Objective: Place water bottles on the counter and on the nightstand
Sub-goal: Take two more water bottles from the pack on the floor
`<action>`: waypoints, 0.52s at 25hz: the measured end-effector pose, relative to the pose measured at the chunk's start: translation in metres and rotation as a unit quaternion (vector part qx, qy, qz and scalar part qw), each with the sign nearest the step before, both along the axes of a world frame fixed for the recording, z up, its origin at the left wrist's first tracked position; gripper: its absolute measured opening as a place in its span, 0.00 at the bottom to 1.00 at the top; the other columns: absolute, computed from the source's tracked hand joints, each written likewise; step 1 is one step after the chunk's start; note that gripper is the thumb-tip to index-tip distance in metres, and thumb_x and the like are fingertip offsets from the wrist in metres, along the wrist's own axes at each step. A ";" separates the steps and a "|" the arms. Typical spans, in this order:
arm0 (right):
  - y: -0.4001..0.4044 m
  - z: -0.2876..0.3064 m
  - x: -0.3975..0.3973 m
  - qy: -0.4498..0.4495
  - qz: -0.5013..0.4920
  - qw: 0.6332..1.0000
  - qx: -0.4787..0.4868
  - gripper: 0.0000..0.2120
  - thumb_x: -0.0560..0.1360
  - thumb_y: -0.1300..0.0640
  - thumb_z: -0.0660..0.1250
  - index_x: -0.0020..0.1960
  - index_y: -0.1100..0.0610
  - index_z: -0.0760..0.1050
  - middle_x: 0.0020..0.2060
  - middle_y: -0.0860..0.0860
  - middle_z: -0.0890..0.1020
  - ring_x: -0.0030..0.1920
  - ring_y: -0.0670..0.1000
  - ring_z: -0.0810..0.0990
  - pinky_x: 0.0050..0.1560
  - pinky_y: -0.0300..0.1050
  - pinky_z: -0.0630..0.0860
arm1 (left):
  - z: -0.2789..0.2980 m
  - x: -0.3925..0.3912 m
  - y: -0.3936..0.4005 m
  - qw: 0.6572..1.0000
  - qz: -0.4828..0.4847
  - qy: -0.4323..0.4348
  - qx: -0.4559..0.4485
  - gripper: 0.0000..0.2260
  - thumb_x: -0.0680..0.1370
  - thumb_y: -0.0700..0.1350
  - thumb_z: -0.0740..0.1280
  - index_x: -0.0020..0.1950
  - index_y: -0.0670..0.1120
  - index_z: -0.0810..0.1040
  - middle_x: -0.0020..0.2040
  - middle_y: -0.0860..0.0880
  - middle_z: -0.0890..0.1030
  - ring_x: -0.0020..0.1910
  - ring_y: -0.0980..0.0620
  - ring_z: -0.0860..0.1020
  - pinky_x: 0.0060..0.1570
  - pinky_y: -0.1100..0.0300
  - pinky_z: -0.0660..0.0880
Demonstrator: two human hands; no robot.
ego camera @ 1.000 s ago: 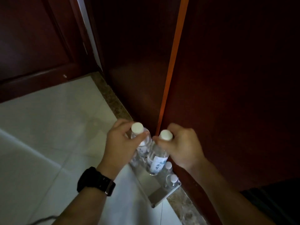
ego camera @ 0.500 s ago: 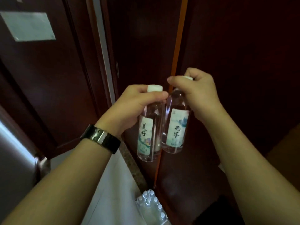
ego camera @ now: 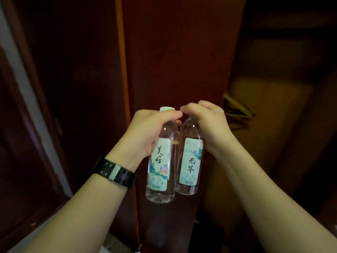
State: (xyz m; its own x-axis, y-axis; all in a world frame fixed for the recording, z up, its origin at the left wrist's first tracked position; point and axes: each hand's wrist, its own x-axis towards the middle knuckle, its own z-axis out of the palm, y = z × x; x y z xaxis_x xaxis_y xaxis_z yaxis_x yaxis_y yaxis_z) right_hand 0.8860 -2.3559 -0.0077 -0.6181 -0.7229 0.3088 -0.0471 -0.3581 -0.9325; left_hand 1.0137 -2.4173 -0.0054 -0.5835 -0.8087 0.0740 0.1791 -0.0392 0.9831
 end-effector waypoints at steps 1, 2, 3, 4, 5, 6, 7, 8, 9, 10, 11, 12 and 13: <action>0.017 0.007 -0.009 -0.001 -0.033 0.999 0.005 0.22 0.67 0.67 0.73 0.28 0.55 0.62 0.23 0.51 0.64 0.20 0.48 0.66 0.23 0.37 0.65 | 0.007 -0.013 0.012 1.000 -0.023 -0.004 -0.017 0.10 0.70 0.40 0.76 0.46 0.35 0.83 0.39 0.38 0.85 0.35 0.42 0.83 0.37 0.49 0.81; 0.036 0.012 -0.018 -0.007 -0.063 0.998 0.011 0.20 0.67 0.67 0.74 0.29 0.55 0.64 0.24 0.52 0.66 0.21 0.50 0.68 0.25 0.39 0.67 | 0.013 -0.027 0.024 0.998 -0.051 -0.008 -0.037 0.09 0.70 0.41 0.76 0.44 0.36 0.84 0.38 0.39 0.85 0.33 0.42 0.83 0.36 0.50 0.81; 0.060 0.018 -0.030 -0.012 -0.100 0.995 0.016 0.17 0.66 0.66 0.74 0.29 0.56 0.66 0.25 0.54 0.68 0.23 0.51 0.70 0.26 0.41 0.70 | 0.018 -0.043 0.041 0.995 -0.088 -0.012 -0.056 0.07 0.70 0.42 0.76 0.42 0.38 0.83 0.36 0.40 0.85 0.32 0.43 0.83 0.36 0.50 0.80; 0.084 0.023 -0.040 -0.013 -0.131 0.991 0.021 0.14 0.66 0.65 0.74 0.31 0.58 0.69 0.26 0.56 0.71 0.24 0.53 0.73 0.28 0.43 0.72 | 0.023 -0.059 0.058 0.990 -0.122 -0.015 -0.071 0.06 0.70 0.42 0.75 0.40 0.40 0.83 0.34 0.41 0.84 0.31 0.44 0.83 0.35 0.51 0.80; 0.111 0.027 -0.049 -0.019 -0.158 0.987 0.029 0.10 0.66 0.65 0.74 0.35 0.60 0.73 0.28 0.56 0.73 0.25 0.53 0.75 0.30 0.45 0.74 | 0.027 -0.076 0.078 0.984 -0.159 -0.016 -0.081 0.06 0.71 0.43 0.74 0.40 0.40 0.83 0.33 0.41 0.84 0.31 0.44 0.83 0.35 0.53 0.80; 0.141 0.031 -0.059 -0.029 -0.185 0.982 0.034 0.09 0.66 0.64 0.74 0.39 0.61 0.74 0.28 0.56 0.74 0.25 0.53 0.76 0.31 0.46 0.76 | 0.031 -0.094 0.099 0.976 -0.199 -0.021 -0.085 0.06 0.71 0.44 0.73 0.40 0.41 0.82 0.33 0.41 0.83 0.31 0.43 0.82 0.34 0.54 0.80; 0.170 0.032 -0.071 -0.043 -0.210 0.976 0.035 0.09 0.66 0.63 0.74 0.41 0.62 0.74 0.26 0.55 0.75 0.24 0.53 0.76 0.32 0.47 0.77 | 0.033 -0.111 0.120 0.967 -0.240 -0.026 -0.080 0.07 0.72 0.44 0.73 0.41 0.41 0.80 0.33 0.40 0.83 0.31 0.43 0.82 0.33 0.54 0.79; 0.206 0.033 -0.083 -0.061 -0.243 0.967 0.033 0.10 0.66 0.63 0.74 0.41 0.62 0.73 0.24 0.54 0.74 0.22 0.52 0.77 0.31 0.47 0.77 | 0.034 -0.131 0.147 0.955 -0.286 -0.032 -0.069 0.08 0.73 0.45 0.72 0.42 0.41 0.79 0.33 0.41 0.82 0.31 0.43 0.81 0.33 0.53 0.79; 0.240 0.032 -0.094 -0.086 -0.273 0.957 0.036 0.10 0.67 0.61 0.74 0.41 0.62 0.73 0.24 0.53 0.75 0.22 0.53 0.77 0.30 0.46 0.77 | 0.034 -0.149 0.174 0.941 -0.331 -0.042 -0.055 0.08 0.74 0.45 0.71 0.44 0.41 0.77 0.33 0.42 0.83 0.30 0.44 0.81 0.34 0.53 0.79; 0.276 0.028 -0.107 -0.115 -0.299 0.946 0.043 0.10 0.66 0.60 0.75 0.40 0.61 0.74 0.25 0.53 0.75 0.23 0.53 0.77 0.31 0.47 0.78 | 0.032 -0.167 0.202 0.925 -0.372 -0.057 -0.046 0.09 0.75 0.47 0.69 0.46 0.41 0.77 0.33 0.43 0.84 0.30 0.45 0.81 0.35 0.52 0.80; 0.315 0.023 -0.119 -0.150 -0.322 0.934 0.042 0.11 0.66 0.58 0.76 0.40 0.60 0.75 0.25 0.53 0.76 0.25 0.54 0.77 0.33 0.47 0.78 | 0.030 -0.184 0.232 0.908 -0.410 -0.078 -0.039 0.10 0.76 0.48 0.68 0.48 0.41 0.77 0.33 0.44 0.85 0.30 0.46 0.82 0.35 0.52 0.80; 0.354 0.016 -0.129 -0.187 -0.344 0.920 0.033 0.12 0.65 0.57 0.76 0.41 0.60 0.76 0.27 0.54 0.77 0.26 0.54 0.77 0.35 0.48 0.78 | 0.027 -0.201 0.261 0.891 -0.442 -0.100 -0.032 0.11 0.76 0.49 0.67 0.47 0.41 0.77 0.33 0.44 0.85 0.29 0.47 0.82 0.35 0.53 0.81; 0.400 0.009 -0.138 -0.221 -0.372 0.901 0.021 0.14 0.63 0.56 0.77 0.43 0.61 0.78 0.28 0.55 0.77 0.27 0.55 0.76 0.36 0.48 0.78 | 0.022 -0.218 0.297 0.872 -0.474 -0.120 -0.019 0.11 0.76 0.49 0.67 0.45 0.41 0.78 0.31 0.44 0.84 0.27 0.47 0.82 0.35 0.53 0.80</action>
State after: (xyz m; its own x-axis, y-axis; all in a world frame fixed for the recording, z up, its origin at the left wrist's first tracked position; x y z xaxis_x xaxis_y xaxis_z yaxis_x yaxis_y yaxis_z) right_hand 0.7484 -1.9560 0.0014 -0.9925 -0.0622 -0.1050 0.1201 -0.3447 -0.9310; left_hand 0.7954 -2.1207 0.0169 -0.9909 0.0467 -0.1262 -0.1274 -0.0242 0.9915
